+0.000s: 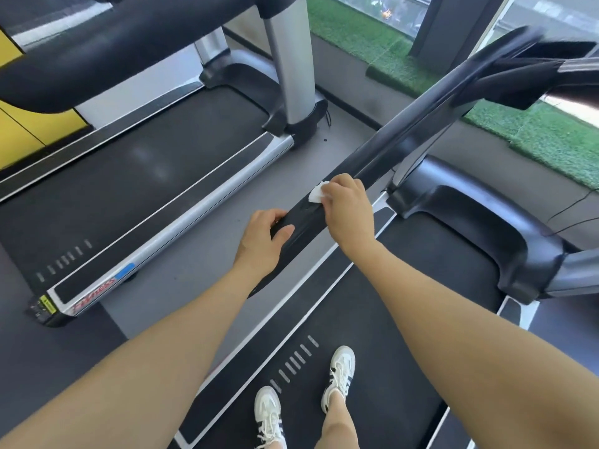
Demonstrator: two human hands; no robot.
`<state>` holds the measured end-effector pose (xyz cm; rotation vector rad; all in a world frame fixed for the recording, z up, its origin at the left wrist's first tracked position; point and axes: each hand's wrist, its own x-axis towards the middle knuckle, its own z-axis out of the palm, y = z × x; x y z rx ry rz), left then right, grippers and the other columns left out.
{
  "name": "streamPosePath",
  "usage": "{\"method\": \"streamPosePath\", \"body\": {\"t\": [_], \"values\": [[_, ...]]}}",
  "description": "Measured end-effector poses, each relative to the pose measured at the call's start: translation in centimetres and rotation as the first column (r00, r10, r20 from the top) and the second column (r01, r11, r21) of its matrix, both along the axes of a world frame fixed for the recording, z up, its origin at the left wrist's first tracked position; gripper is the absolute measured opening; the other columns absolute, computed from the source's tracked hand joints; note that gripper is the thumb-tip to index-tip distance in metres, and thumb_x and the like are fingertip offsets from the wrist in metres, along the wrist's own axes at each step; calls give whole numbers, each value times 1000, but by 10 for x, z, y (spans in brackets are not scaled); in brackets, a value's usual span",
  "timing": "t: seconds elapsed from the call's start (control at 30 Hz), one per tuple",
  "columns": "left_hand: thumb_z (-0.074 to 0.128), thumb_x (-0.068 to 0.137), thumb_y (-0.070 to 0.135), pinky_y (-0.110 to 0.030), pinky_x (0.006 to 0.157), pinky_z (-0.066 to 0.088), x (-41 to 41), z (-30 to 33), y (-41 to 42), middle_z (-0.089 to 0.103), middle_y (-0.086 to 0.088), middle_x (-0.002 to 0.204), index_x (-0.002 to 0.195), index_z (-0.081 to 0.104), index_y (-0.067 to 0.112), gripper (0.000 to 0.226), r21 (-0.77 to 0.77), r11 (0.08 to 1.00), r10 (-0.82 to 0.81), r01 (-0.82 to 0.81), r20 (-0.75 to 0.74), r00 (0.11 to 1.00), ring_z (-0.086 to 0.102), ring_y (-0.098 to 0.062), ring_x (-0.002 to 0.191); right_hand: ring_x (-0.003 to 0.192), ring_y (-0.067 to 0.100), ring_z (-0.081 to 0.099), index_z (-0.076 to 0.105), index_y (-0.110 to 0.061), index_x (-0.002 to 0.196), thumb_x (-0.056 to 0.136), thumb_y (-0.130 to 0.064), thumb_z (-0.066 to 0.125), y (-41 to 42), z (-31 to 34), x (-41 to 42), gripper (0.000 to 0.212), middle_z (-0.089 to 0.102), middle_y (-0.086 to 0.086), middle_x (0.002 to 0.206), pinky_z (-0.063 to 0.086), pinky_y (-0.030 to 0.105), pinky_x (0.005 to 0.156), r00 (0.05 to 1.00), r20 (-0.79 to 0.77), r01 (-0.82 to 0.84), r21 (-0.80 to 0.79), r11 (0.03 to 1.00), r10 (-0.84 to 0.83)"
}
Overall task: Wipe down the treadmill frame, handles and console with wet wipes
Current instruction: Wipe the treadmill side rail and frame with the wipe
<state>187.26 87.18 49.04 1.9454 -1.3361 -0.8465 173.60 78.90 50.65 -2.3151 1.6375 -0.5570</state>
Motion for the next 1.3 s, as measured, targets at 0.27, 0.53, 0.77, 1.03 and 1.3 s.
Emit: {"method": "streamPosePath", "body": {"t": [0.27, 0.53, 0.77, 1.03, 1.3], "values": [[54, 95, 23, -22, 91, 36, 3, -1, -1, 46, 4, 112, 120, 55, 17, 26, 5, 1000, -31, 31, 5, 1000, 49, -11, 104, 82, 26, 50, 70, 0, 96, 86, 6, 55, 14, 0, 4, 19, 57, 12, 89, 32, 28, 64, 990, -17, -143, -36, 989, 143], [53, 96, 25, -20, 91, 33, 4, -3, -2, 45, 6, 115, 121, 55, 18, 26, 11, 999, -35, 35, -6, 999, 46, -8, 105, 76, 22, 43, 71, -1, 93, 85, 8, 52, -15, 3, -3, 22, 48, 7, 84, 25, 24, 64, 998, -41, 49, -38, 998, -50], [53, 96, 24, -20, 90, 33, 4, -3, -2, 45, 4, 115, 122, 55, 17, 27, 11, 999, -36, 36, 7, 999, 47, -8, 104, 84, 25, 48, 70, -6, 94, 82, 11, 50, 15, 5, 7, 28, 52, 9, 91, 29, 25, 67, 973, -94, -210, 26, 977, 211], [54, 95, 24, -19, 89, 34, 6, -6, -3, 45, 6, 112, 121, 55, 18, 27, -2, 999, -43, 43, 19, 999, 48, -9, 102, 87, 30, 50, 69, 3, 94, 78, 13, 56, 23, 5, 14, 23, 58, 18, 95, 30, 27, 69, 992, -24, -127, -26, 992, 127], [53, 96, 26, -20, 89, 32, 5, -6, -2, 45, 6, 115, 122, 55, 19, 27, 6, 1000, -26, 26, -16, 1000, 46, -8, 103, 93, 28, 46, 63, 0, 91, 87, 9, 50, -28, 17, -1, 17, 48, 13, 95, 27, 27, 70, 964, -254, -89, -22, 996, 81]]}}
